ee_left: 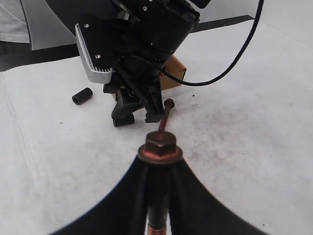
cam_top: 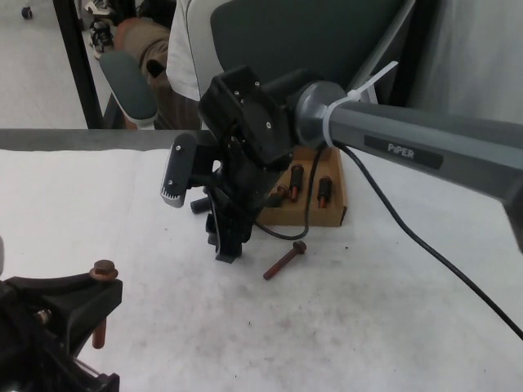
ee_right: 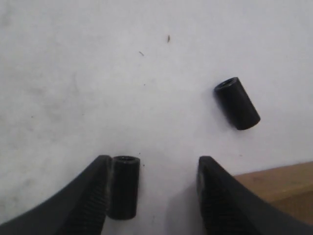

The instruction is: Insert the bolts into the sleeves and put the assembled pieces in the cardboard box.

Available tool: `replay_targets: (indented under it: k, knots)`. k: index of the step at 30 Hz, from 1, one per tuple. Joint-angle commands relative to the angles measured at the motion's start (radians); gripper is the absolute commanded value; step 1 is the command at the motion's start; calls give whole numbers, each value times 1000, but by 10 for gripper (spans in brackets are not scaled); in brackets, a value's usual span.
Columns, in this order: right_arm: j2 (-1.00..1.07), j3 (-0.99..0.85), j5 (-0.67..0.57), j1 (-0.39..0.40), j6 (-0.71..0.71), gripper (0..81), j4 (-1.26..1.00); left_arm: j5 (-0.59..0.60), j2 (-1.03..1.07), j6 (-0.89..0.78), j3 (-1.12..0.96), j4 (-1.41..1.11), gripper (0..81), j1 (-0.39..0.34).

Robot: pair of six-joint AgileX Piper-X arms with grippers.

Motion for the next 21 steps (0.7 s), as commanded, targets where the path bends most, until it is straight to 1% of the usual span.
replay_targets:
  k: [1,11,15,21]
  knots:
    - [8,-27,-16,2,-9,507,5,-7,-9,2,0,-11,8,2]
    - [11,-27,-25,-18,5,507,78,-7,-9,2,0,-11,8,2]
    - [11,-20,-84,-20,25,507,78,-7,-9,2,0,-11,8,2]
    - [45,-20,-85,-21,22,507,78,-7,-9,2,0,-11,8,2]
